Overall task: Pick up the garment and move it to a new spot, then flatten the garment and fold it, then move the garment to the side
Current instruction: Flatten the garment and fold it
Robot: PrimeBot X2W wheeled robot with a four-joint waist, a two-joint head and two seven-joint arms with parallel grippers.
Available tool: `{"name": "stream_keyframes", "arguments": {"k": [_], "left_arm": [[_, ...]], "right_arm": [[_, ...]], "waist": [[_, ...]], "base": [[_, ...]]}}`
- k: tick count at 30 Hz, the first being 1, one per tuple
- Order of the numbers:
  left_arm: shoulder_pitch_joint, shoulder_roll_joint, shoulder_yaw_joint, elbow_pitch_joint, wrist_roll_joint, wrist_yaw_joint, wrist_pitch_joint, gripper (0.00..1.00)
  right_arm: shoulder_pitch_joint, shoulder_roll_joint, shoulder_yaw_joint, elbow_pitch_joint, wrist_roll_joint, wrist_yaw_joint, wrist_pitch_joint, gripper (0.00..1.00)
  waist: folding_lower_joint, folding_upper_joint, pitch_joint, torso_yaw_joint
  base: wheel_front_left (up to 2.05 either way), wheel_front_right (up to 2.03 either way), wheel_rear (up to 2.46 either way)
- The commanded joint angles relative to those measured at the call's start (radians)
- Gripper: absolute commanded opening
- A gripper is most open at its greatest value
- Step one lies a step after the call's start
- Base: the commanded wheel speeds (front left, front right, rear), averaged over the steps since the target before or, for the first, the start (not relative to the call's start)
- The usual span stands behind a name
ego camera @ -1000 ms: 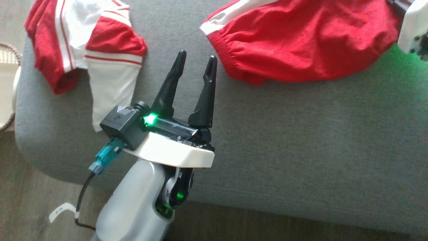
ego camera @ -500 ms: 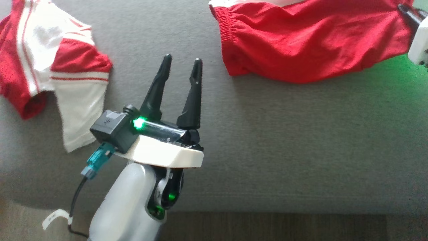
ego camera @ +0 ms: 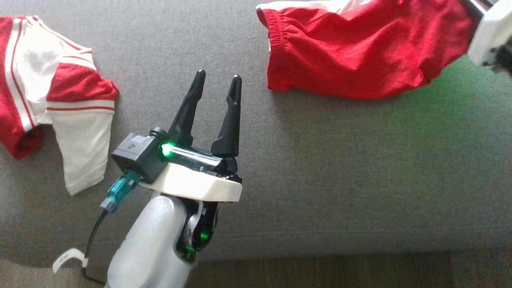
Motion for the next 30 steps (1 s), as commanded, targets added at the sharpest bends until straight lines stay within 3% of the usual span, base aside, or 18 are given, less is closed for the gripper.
{"name": "stream_keyframes", "arguments": {"k": [1,9,15,22,30], "left_arm": [[0.003,0.014,0.031,-0.030,0.002,-0.002,-0.005,1.00],[0.032,0.014,0.031,-0.035,-0.009,0.002,-0.005,1.00],[0.038,0.014,0.017,-0.034,-0.017,0.003,-0.005,1.00],[0.042,0.014,0.002,-0.040,-0.030,0.009,-0.005,1.00],[0.044,0.014,-0.016,-0.049,-0.051,0.017,-0.005,1.00]], "right_arm": [[-0.002,0.010,0.003,-0.061,-0.001,0.000,0.012,0.00],[0.047,0.110,0.031,-0.272,-0.005,0.000,0.103,0.00],[0.076,0.186,0.048,-0.312,-0.029,0.000,0.150,0.00],[0.079,0.298,0.056,-0.258,-0.060,0.000,0.179,0.00],[0.041,0.372,0.051,-0.094,-0.140,0.000,0.162,0.00]], "waist": [[0.0000,0.0000,-0.016,0.002],[0.0000,0.0000,-0.050,0.021],[0.0000,0.0000,-0.061,0.051],[0.0000,0.0000,-0.066,0.106],[0.0000,0.0000,-0.064,0.166]], "base": [[0.00,0.00,0.00],[0.00,0.00,0.00],[0.00,0.00,0.00],[0.00,0.00,0.00],[0.00,0.00,0.00]]}}
